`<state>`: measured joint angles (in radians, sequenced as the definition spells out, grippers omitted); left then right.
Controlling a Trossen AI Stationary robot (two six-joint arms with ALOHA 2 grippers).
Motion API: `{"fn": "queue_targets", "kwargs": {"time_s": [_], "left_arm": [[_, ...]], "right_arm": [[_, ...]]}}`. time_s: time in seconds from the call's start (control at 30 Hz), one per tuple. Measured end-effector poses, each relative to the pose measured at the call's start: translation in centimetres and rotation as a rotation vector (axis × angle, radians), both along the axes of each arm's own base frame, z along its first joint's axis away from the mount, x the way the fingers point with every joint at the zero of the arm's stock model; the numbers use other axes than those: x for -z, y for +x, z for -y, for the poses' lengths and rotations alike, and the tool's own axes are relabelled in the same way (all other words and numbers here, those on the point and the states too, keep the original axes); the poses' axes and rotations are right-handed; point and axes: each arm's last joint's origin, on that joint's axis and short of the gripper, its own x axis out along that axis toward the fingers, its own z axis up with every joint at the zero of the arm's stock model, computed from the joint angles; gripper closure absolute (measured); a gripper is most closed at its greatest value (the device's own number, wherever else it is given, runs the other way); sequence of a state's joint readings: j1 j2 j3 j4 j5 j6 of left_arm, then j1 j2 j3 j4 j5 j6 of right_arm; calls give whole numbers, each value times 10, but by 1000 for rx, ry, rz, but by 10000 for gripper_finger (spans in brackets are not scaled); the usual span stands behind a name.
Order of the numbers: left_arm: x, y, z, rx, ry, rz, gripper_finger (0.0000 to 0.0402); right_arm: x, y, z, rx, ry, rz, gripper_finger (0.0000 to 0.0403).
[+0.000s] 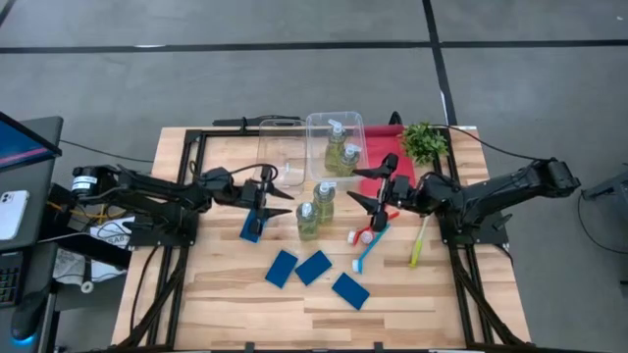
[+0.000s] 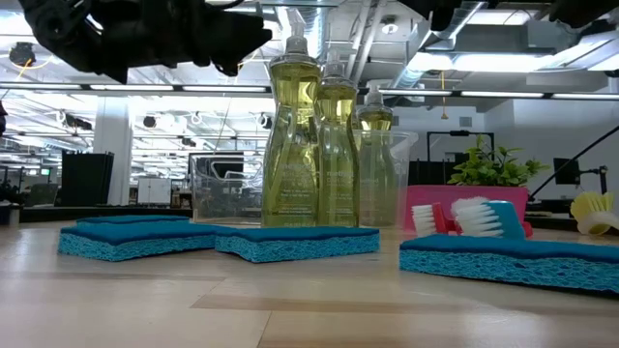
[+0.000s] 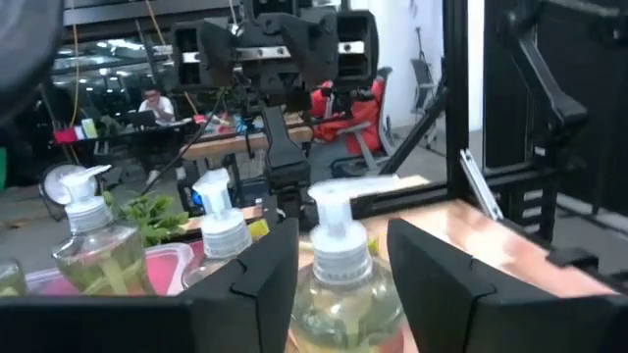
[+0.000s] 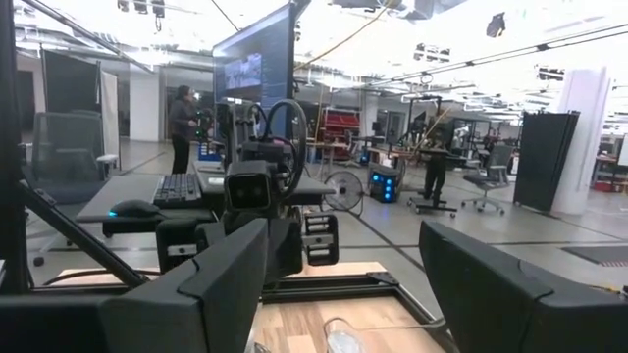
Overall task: Pick & Place Kitchen Sink Supplies
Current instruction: Put the transparent soap dispenser into the right transparent bin
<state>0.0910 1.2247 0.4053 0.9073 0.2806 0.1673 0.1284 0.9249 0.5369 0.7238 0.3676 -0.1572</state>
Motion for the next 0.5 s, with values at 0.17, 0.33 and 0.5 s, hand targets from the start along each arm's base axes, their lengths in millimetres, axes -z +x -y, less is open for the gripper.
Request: {"fn": "queue_targets", "kwargs": {"time_s": [0.17, 0.33, 0.5], "left_arm": [[-1, 0, 0, 3, -28, 2, 226], [-2, 2, 0, 9, -80, 20, 224], [2, 15, -1, 14, -155, -20, 224]], "right_arm": [[0, 0, 0, 0, 0, 2, 143], [0, 0, 0, 0, 0, 2, 143], [0, 0, 0, 0, 0, 2, 143]]}}
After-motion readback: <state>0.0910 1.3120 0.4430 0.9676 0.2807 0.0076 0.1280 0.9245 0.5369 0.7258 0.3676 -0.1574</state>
